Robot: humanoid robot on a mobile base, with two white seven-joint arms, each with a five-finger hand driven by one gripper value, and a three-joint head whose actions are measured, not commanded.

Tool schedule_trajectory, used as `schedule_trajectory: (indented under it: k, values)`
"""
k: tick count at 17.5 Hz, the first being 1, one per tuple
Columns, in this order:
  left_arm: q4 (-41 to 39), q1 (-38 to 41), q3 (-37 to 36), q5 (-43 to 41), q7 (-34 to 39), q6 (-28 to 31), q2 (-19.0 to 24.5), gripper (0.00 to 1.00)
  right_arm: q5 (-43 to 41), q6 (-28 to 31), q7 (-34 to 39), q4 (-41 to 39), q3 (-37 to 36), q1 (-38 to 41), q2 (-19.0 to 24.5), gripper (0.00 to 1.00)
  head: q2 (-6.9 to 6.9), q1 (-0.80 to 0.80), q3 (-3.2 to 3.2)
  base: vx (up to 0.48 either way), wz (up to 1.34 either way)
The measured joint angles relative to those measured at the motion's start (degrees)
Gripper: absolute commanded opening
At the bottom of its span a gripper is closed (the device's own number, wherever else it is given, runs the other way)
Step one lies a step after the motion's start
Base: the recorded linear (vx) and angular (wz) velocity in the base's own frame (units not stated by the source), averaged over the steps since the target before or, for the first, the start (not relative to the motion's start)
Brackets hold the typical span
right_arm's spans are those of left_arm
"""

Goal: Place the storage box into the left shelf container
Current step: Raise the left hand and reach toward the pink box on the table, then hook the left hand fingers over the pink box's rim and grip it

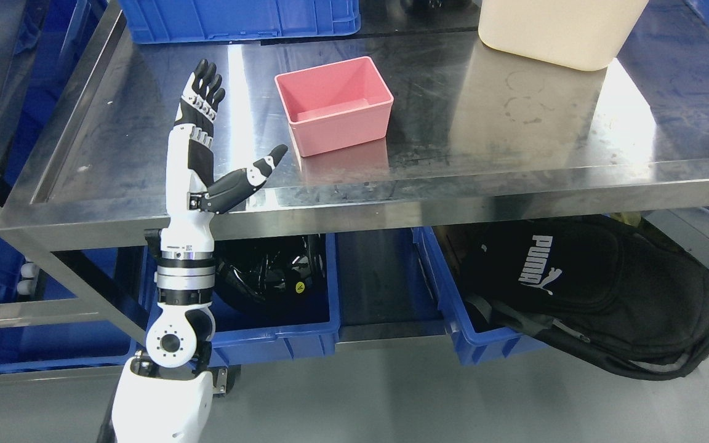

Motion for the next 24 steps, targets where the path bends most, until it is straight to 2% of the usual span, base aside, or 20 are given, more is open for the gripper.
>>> schedule_trajectory:
  k: [4, 6, 10, 13, 14, 17, 21, 24]
  values:
    - [0.0, 0.0, 3.6, 0.0, -9.9, 0.5, 0.0, 1.0, 0.0, 0.0, 0.0, 0.0, 0.0, 0.0, 0.0, 1.0, 0.0, 0.0, 0.0, 0.003, 0.01]
    - [0.0, -1.4, 5.8, 0.0, -16.4, 3.1, 0.0, 1.0, 0.0, 0.0, 0.0, 0.0, 0.0, 0.0, 0.0, 1.0, 0.0, 0.0, 0.0, 0.0, 0.0]
    - [0.1, -9.1, 10.3, 0.0, -32.9, 14.1, 1.7, 1.0, 0.0, 0.0, 0.0, 0.0, 0.0, 0.0, 0.0, 1.0, 0.0, 0.0, 0.0, 0.0, 0.0]
    - [0.3, -16.7, 11.5, -1.6, -42.1, 23.4, 4.4, 1.0, 0.0, 0.0, 0.0, 0.0, 0.0, 0.0, 0.0, 1.0, 0.0, 0.0, 0.0, 0.0, 0.0]
    - [0.5, -19.6, 10.9, -2.9, -45.0, 26.7, 5.5, 0.97, 0.0, 0.0, 0.0, 0.0, 0.0, 0.0, 0.0, 1.0, 0.0, 0.0, 0.0, 0.0, 0.0]
    - [1.7, -27.9, 7.9, -6.1, -49.6, 32.4, 8.0, 0.96, 0.0, 0.0, 0.0, 0.0, 0.0, 0.0, 0.0, 1.0, 0.0, 0.0, 0.0, 0.0, 0.0]
    - [4.9, -38.8, 0.4, -8.7, -55.3, 42.7, 10.3, 0.95, 0.0, 0.0, 0.0, 0.0, 0.0, 0.0, 0.0, 1.0, 0.0, 0.0, 0.0, 0.0, 0.0]
    - [7.8, -43.2, -5.2, -10.4, -57.8, 46.8, 11.0, 0.95, 0.0, 0.0, 0.0, 0.0, 0.0, 0.0, 0.0, 1.0, 0.0, 0.0, 0.0, 0.0, 0.0]
